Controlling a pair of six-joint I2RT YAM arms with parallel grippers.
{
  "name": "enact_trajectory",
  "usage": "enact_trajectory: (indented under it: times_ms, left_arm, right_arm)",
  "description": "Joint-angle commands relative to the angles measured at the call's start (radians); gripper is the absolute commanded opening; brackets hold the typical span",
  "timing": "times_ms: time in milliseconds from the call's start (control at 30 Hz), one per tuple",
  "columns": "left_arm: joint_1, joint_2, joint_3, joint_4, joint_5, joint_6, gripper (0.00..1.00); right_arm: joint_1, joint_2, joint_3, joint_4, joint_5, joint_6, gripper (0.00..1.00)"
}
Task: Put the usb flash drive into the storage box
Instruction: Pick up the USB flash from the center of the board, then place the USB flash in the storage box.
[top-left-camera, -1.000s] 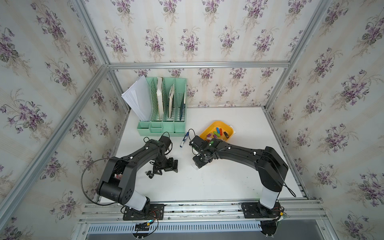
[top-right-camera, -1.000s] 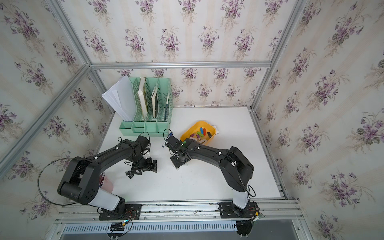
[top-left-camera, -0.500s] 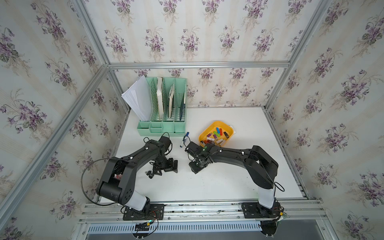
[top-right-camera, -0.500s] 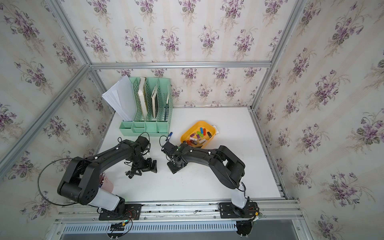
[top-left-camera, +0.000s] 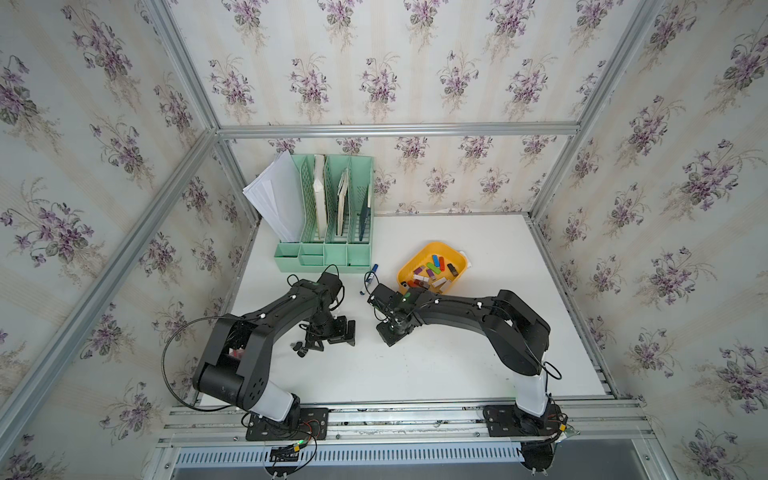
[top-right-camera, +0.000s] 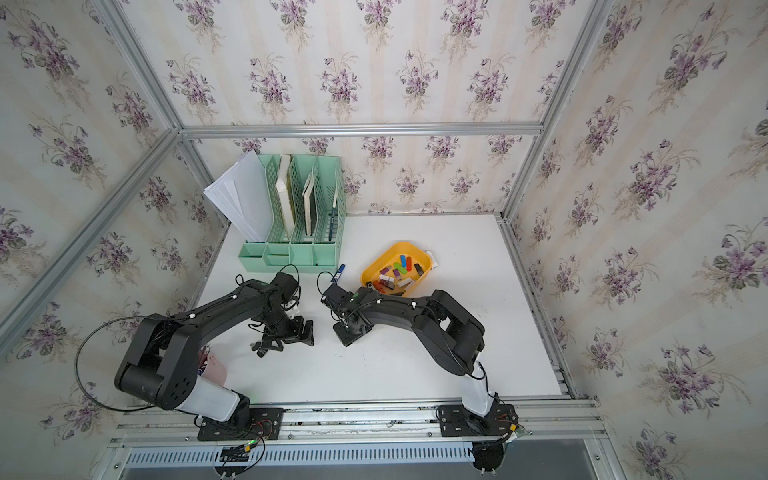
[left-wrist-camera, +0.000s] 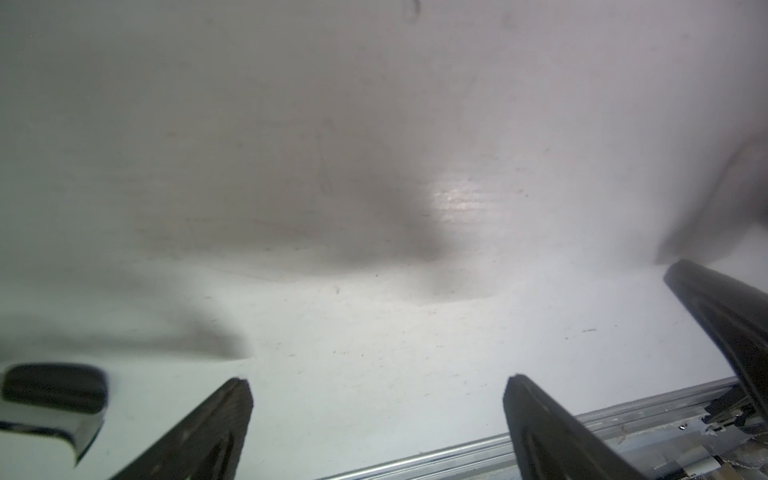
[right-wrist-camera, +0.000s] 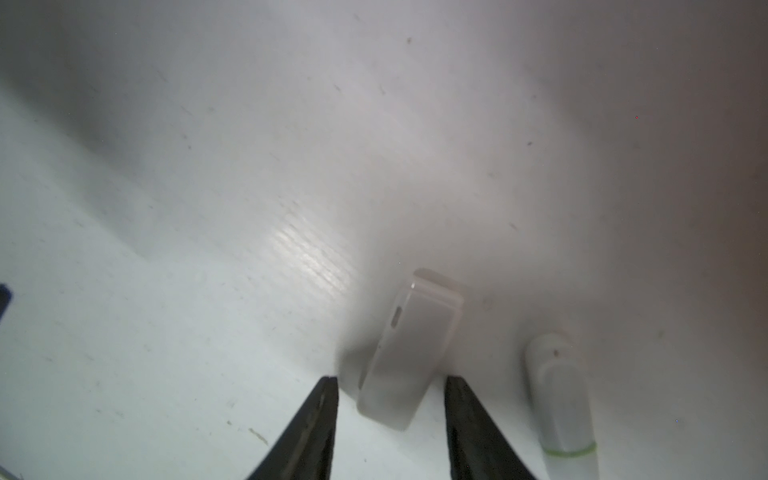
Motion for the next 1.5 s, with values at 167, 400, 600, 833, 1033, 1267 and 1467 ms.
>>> enact_trajectory:
  times_ms: [167,400,600,833,1033,1267,1467]
  left_arm:
    - [0.000,-0.004,-0.001,-0.014,-0.011,0.001,0.99]
    - [0.000,-0.005,0.000,-0.014,-0.011,0.002,0.99]
    - [0.000,-0.003,0.000,-0.012,-0.011,0.002,0.99]
    - [0.000,-0.002,0.000,-0.013,-0.010,0.001,0.99]
    - [0.000,-0.002,0.000,-0.012,-0.008,0.004,0.99]
    - [0.000,0.004,0.002,-0.016,-0.009,0.003,0.99]
    - [0.000,0.017,0.002,-0.011,-0.007,0.003,0.99]
  right_arm:
    - [0.001,0.023,0.023,-0.029,0.026,-0.006,0.39]
    - [0.000,0.016,0.024,-0.041,0.029,-0.004,0.24]
    - [0.001,0.005,0.030,-0.048,0.034,0.000,0.22]
    - [-0.024,-0.055,0.058,-0.075,0.053,0.010,0.21]
    - [-0.119,-0.130,0.125,-0.142,0.101,-0.025,0.22]
    - [-0.289,-0.149,0.182,-0.180,0.142,-0.118,0.22]
    - [-0.415,-0.078,0.243,-0.191,0.162,-0.181,0.21]
